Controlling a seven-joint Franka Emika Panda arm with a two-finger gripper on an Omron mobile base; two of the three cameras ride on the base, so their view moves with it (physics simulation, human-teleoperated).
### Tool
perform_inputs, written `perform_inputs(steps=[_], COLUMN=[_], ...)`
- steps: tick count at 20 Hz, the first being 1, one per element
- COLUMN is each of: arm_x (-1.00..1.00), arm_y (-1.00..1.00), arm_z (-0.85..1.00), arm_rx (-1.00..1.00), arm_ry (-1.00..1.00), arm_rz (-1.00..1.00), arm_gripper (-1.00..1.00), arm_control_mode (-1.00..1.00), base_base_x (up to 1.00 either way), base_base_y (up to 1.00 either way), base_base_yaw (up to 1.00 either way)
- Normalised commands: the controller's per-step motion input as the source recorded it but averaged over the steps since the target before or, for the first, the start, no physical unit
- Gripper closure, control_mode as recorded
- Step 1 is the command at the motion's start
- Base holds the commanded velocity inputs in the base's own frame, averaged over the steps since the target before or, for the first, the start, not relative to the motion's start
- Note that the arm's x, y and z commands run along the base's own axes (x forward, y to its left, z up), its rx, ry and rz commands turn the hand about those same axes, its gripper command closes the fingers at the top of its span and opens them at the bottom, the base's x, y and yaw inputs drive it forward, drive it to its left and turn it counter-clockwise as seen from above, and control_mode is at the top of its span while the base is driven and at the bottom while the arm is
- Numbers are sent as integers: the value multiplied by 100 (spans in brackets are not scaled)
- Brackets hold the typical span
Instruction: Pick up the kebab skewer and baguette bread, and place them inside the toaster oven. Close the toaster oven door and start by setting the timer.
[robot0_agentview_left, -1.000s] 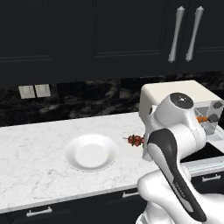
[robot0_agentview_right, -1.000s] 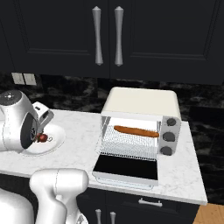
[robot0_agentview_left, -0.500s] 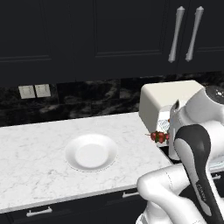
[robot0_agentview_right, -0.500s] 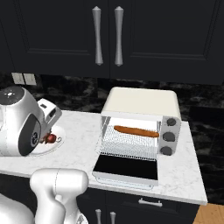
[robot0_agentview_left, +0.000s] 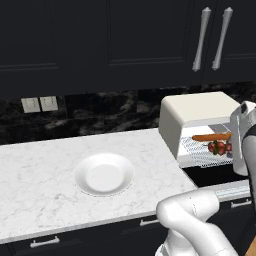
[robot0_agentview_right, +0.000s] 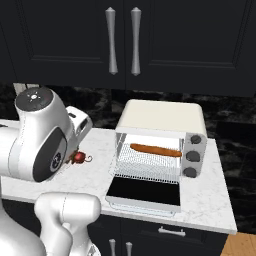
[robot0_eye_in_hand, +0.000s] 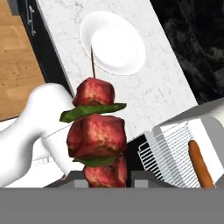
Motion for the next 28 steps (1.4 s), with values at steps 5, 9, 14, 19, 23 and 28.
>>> perform_inputs(steps=[5,9,14,19,23,28], arm_x=[-2,20,12,15,47,49], arm_y=[-76,-54,-30,-35,-42,-22], arm_z=[2,-1,-29,-42,-37,-35], arm_rx=[0,0,-6,-5,0,-1], arm_ry=[0,-1,-3,-1,0,0], arm_rz=[3,10,9,12,11,6], arm_gripper=[100,100,100,100,100,100], arm_control_mode=[-100,-100,-100,-100,-100,-100], base_base_x=[0,0,0,0,0,0], base_base_y=[0,0,0,0,0,0], base_base_yaw=[0,0,0,0,0,0])
